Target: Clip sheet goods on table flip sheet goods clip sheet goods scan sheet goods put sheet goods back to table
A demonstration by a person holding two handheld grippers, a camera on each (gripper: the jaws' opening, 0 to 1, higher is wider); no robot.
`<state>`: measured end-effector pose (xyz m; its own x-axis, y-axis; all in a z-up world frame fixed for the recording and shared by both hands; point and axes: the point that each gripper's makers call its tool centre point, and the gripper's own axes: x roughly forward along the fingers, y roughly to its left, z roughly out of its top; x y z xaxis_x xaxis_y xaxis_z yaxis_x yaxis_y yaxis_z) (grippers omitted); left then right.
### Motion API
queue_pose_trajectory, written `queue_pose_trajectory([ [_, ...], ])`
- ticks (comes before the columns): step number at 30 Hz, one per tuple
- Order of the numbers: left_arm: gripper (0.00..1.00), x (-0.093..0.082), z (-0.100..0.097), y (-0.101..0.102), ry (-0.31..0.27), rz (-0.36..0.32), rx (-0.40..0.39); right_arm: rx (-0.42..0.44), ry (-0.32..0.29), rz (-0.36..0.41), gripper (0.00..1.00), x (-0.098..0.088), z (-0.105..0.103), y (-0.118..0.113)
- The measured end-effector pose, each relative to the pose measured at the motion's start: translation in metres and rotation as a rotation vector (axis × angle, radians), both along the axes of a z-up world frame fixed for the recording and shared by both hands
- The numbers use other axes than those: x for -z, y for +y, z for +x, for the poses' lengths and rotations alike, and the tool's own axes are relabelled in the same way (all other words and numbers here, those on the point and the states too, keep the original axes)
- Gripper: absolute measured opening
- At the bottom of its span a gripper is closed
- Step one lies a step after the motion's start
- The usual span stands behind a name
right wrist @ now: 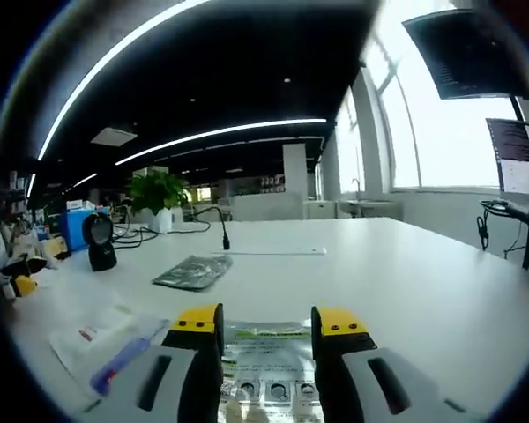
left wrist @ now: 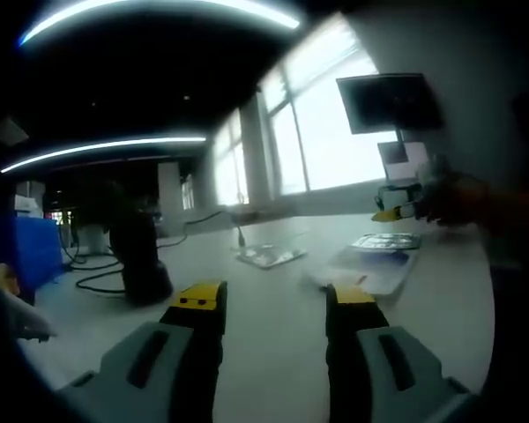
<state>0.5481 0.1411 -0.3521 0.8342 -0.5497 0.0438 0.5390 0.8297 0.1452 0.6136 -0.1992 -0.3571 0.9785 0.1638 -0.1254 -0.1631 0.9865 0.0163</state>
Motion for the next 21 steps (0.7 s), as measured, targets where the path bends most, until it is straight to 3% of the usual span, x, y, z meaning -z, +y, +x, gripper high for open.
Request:
queue_pose_trajectory([
  [2, 0.37, 0.000, 0.000, 0.000, 0.000, 0.002, 0.001, -0.059, -0.024, -0.034, 0.40, -0.007, 0.001, 0.007],
  [5, 0.37, 0.000, 0.000, 0.000, -0.001, 0.001, -0.002, -0.079, -0.039, -0.052, 0.40, -0.013, 0.002, 0.008],
  [8, 0.37, 0.000, 0.000, 0.000, -0.002, 0.000, -0.002, -0.109, -0.015, -0.060, 0.39, -0.013, 0.004, 0.008],
  [21, 0.37, 0.000, 0.001, 0.000, 0.000, 0.003, -0.004, -0.130, 0.010, -0.039, 0.36, -0.009, 0.014, -0.008],
])
